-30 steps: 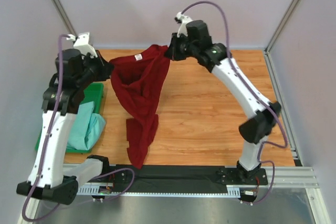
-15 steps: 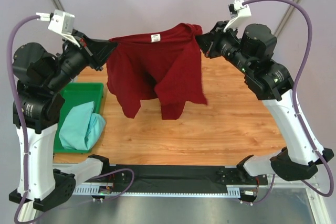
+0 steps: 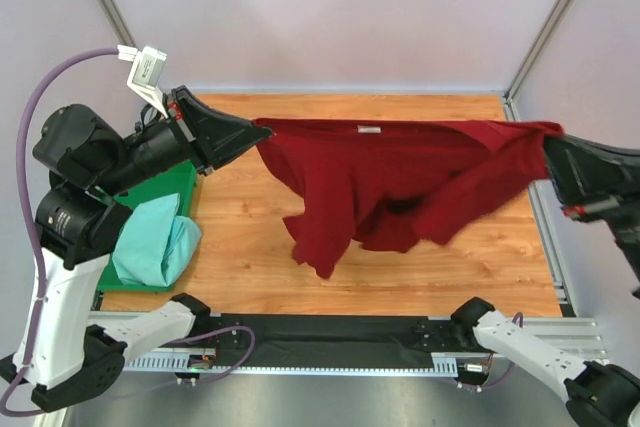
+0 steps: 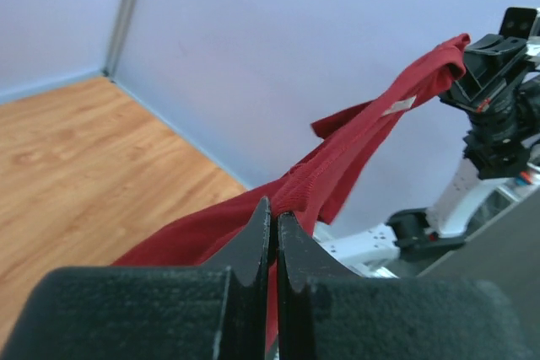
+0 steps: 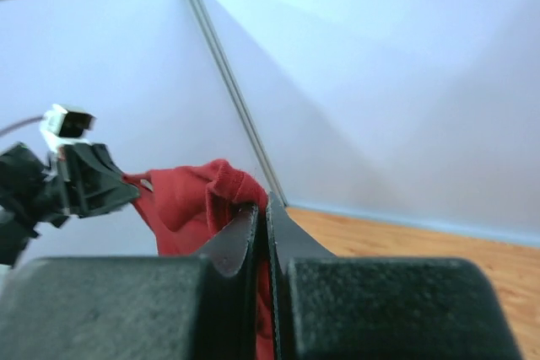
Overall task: Fold and stack the t-shirts
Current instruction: Flatten the tshirt out
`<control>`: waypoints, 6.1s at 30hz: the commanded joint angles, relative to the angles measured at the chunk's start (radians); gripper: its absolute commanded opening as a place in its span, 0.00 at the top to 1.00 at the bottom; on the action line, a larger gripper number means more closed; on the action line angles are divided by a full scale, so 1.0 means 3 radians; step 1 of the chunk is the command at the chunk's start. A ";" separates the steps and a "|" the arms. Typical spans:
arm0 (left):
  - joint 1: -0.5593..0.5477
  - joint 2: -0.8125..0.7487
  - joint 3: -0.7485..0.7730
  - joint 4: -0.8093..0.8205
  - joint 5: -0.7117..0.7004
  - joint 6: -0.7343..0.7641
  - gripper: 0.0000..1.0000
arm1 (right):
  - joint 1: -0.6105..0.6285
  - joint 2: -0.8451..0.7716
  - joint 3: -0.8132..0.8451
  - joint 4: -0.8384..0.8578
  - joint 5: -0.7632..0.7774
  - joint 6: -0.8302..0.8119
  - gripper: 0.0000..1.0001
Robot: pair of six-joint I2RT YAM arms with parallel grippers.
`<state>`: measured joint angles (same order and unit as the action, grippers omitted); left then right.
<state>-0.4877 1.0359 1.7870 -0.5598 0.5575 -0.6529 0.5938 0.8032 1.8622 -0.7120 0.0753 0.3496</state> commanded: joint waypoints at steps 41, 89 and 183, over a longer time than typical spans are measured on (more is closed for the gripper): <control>0.0475 0.0519 -0.2643 -0.0905 -0.1592 0.0985 0.39 | -0.0328 0.1546 -0.2960 -0.0659 0.0551 0.2203 0.34; 0.0526 0.0360 -0.3308 -0.1105 -0.1838 -0.0687 0.57 | -0.0972 0.1711 -0.2883 -0.0919 -0.0169 0.1427 0.22; 0.0649 0.0085 -0.0845 -0.0272 -0.2268 0.1224 1.00 | -0.1872 0.1347 -0.1841 -0.0792 0.0455 0.1310 0.99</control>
<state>-0.2932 1.0405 1.4208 -0.7986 -0.1741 -0.4778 0.0322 1.2827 1.2083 -0.9409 0.1539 0.8505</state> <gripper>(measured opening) 0.007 0.014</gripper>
